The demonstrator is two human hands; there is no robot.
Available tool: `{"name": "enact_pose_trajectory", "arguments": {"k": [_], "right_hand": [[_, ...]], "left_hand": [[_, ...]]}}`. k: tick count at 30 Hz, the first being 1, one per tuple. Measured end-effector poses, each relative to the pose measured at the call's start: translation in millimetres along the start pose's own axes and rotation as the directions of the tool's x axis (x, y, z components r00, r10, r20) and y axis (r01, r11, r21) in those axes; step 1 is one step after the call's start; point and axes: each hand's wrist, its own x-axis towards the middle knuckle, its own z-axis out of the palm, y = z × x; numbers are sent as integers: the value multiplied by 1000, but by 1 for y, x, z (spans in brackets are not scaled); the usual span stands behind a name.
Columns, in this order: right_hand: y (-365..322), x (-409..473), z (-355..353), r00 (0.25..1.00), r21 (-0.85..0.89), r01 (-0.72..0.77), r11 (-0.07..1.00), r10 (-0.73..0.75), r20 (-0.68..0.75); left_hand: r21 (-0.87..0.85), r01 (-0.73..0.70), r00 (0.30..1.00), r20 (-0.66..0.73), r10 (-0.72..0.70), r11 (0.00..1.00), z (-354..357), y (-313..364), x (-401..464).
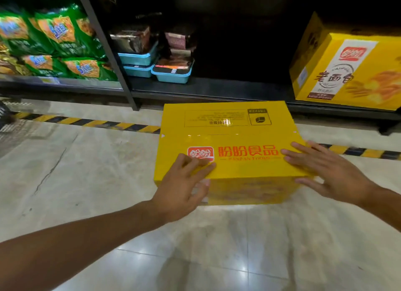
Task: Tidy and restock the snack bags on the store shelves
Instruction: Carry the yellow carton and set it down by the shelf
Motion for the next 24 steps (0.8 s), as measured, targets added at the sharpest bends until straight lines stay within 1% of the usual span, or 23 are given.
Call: {"name": "enact_pose_trajectory", "arguments": {"k": [3,4,5,7,8,10,11,13,14,15,16,17,18,20,21,22,24], "right_hand": [[28,-16,-3,995,-115,-98,989,93,-45],[32,-14,-2,988,-136,-152,979,147,-49],[31,-9,-1,977,-133,-212,968,207,-49],[14,9,5,956,-82,-293,953,290,-39],[-2,18,8,958,-43,-286,957,286,-16],[-45,35,14,978,18,-204,979,203,49],[-68,42,16,983,35,-163,986,159,93],[-114,57,17,986,37,-60,998,53,158],[-134,62,21,986,31,-3,1000,-2,164],[-152,67,25,987,23,25,999,-28,156],[-168,72,29,989,21,14,1000,-17,144],[-182,78,33,991,21,-28,999,25,133],[-193,83,38,988,22,-93,995,90,125],[-213,92,42,969,18,-225,974,222,112],[-220,95,44,958,13,-271,963,268,105],[-225,97,47,951,1,-295,955,294,98],[-228,96,51,956,-41,-276,960,279,89]], "left_hand": [[-163,-158,979,98,176,974,5,25,5],[-197,-184,970,120,210,963,3,26,12],[-227,-175,969,134,208,958,0,23,20],[-283,-72,988,107,107,956,-8,5,36],[-276,-8,996,83,32,961,-13,-10,43],[-174,98,993,78,-86,980,-21,-43,53],[-133,165,981,121,-149,977,-24,-58,56],[-120,344,919,247,-307,931,-29,-79,60],[-100,395,890,286,-354,913,-31,-86,61],[-51,404,879,298,-372,913,-31,-93,62],[15,395,876,295,-381,919,-31,-98,63],[52,401,870,292,-397,915,-31,-102,63],[39,424,861,291,-416,905,-33,-105,63],[-93,494,840,309,-446,865,-36,-106,61],[-133,507,839,306,-451,852,-36,-107,59],[-136,505,842,296,-451,852,-38,-106,56],[-121,498,846,284,-451,858,-44,-106,48]]}}
